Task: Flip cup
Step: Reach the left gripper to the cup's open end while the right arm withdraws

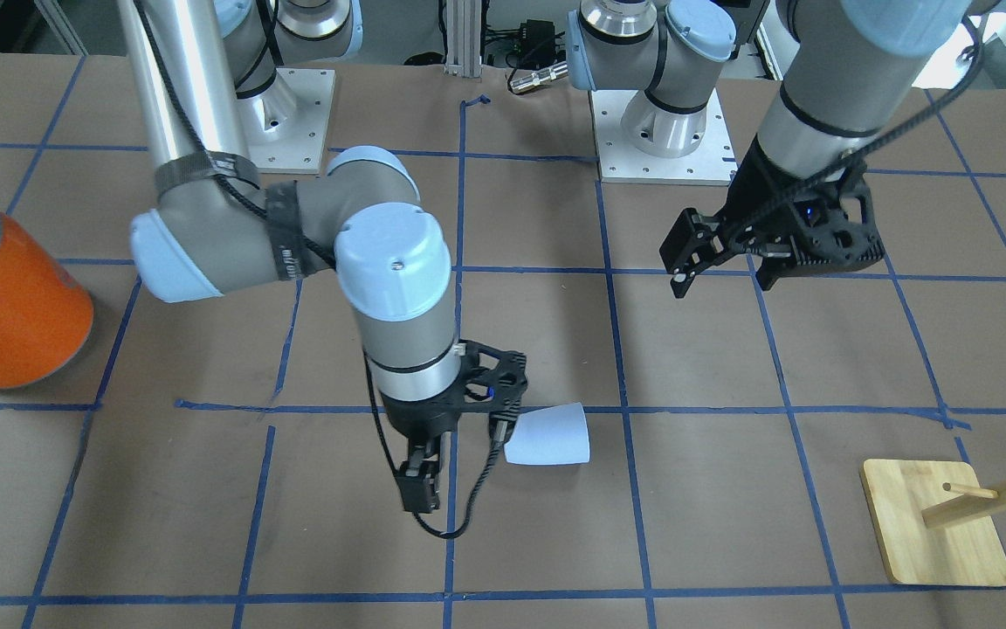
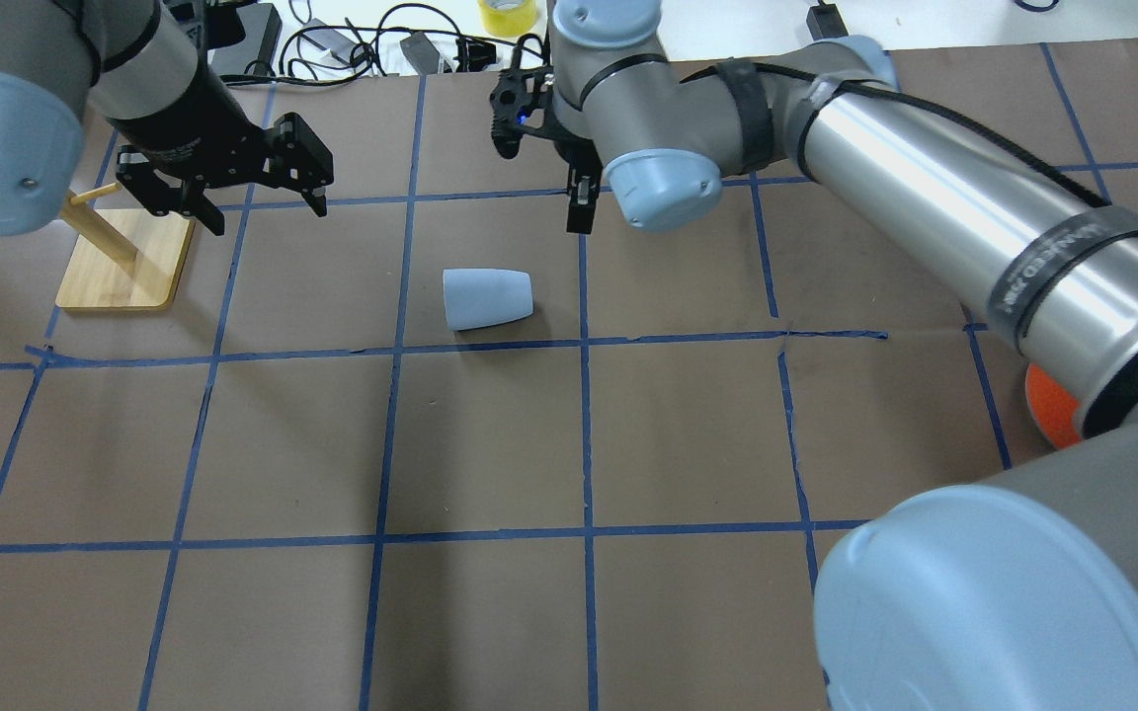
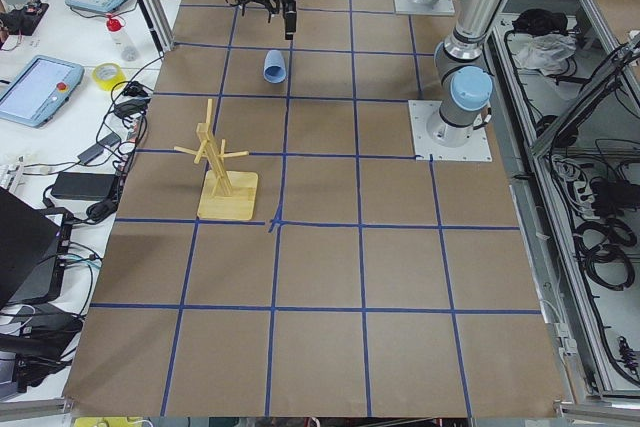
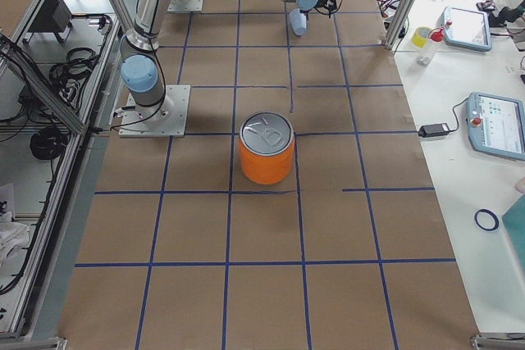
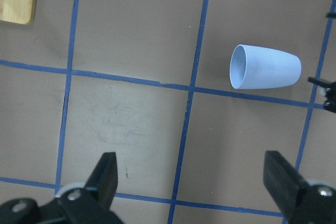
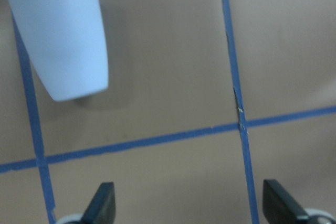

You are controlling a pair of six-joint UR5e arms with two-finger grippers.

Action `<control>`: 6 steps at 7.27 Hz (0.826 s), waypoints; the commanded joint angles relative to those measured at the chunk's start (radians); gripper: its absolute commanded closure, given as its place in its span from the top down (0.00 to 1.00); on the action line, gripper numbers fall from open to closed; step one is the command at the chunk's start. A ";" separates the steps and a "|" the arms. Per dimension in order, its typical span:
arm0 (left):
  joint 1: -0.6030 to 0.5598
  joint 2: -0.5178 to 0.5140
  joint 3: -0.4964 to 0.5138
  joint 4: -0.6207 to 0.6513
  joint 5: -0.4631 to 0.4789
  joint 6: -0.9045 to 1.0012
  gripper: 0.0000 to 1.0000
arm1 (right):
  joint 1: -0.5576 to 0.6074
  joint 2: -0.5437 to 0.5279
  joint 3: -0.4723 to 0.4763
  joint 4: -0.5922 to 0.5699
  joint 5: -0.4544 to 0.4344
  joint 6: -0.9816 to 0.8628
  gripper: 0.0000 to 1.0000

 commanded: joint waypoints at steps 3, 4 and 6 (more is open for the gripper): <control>0.062 -0.203 -0.029 0.045 -0.277 0.107 1.00 | -0.104 -0.027 0.012 0.104 -0.017 0.886 1.00; 0.078 -0.229 -0.072 0.089 -0.445 0.168 1.00 | -0.124 -0.039 0.012 0.161 -0.017 0.961 1.00; 0.079 -0.293 -0.179 0.257 -0.537 0.236 1.00 | -0.149 -0.050 0.012 0.217 -0.009 1.079 1.00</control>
